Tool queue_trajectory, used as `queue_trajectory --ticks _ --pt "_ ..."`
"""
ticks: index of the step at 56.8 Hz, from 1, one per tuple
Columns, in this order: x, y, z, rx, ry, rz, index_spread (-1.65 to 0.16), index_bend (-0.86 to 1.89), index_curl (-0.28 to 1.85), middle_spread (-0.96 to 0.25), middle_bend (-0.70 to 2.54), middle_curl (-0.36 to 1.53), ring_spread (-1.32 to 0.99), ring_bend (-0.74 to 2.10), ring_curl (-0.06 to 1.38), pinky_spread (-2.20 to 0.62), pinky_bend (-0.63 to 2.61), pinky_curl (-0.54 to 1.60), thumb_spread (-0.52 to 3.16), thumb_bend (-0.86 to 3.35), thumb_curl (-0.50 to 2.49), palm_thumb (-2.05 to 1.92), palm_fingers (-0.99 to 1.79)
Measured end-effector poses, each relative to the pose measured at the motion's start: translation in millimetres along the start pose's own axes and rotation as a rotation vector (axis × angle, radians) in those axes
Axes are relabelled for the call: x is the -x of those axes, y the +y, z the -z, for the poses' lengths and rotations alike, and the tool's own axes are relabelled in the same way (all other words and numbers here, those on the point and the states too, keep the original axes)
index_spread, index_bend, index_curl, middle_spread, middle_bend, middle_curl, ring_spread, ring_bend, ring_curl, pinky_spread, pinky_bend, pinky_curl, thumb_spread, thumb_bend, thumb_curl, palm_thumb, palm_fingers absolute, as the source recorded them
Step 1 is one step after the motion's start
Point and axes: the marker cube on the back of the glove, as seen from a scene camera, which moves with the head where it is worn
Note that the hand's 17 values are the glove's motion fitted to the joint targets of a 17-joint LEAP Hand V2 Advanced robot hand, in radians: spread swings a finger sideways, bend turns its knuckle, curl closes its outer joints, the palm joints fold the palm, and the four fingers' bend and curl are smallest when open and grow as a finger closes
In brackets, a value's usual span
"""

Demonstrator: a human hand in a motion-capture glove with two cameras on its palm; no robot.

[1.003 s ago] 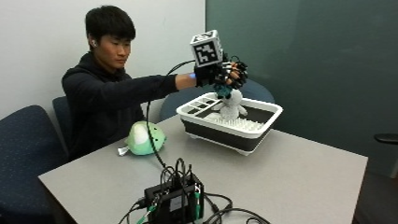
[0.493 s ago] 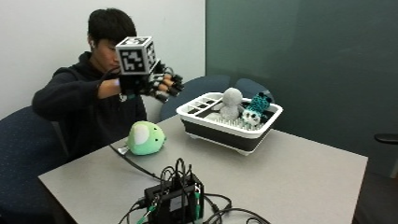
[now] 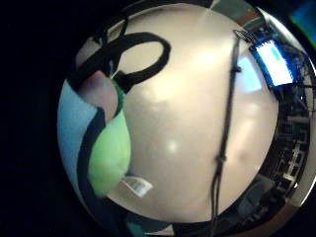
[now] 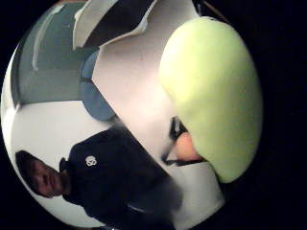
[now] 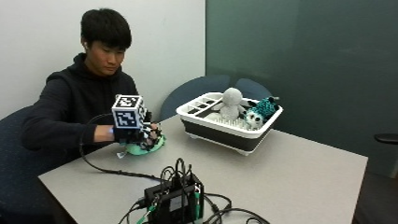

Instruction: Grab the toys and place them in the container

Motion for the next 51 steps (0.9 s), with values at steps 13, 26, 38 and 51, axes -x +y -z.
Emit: queue_trajectory --ticks 13,26,38,51 --pt "20 -33 24 -0.103 -0.082 0.022 -0.32 0.33 0.12 -0.17 0.74 0.56 -0.35 1.18 0.54 -0.33 1.13 0.45 0.92 0.28 0.59 0.70 1.13" --pt "49 -90 162 -0.356 -0.166 0.010 -0.44 0.73 0.24 -0.24 1.01 0.78 -0.39 1.35 0.66 -0.40 1.16 0.54 0.60 0.28 0.74 0.71 1.08" --pt "83 -170 236 -0.580 -0.194 0.003 -0.48 0.97 0.37 -0.26 1.10 0.91 -0.39 1.43 0.71 -0.42 1.21 0.61 0.37 0.28 0.85 0.70 0.97" --pt "114 -253 179 -0.388 -0.267 -0.077 -0.44 0.83 0.45 -0.27 0.99 0.95 -0.37 1.45 0.73 -0.41 1.36 0.67 0.33 0.20 0.90 0.63 0.52"
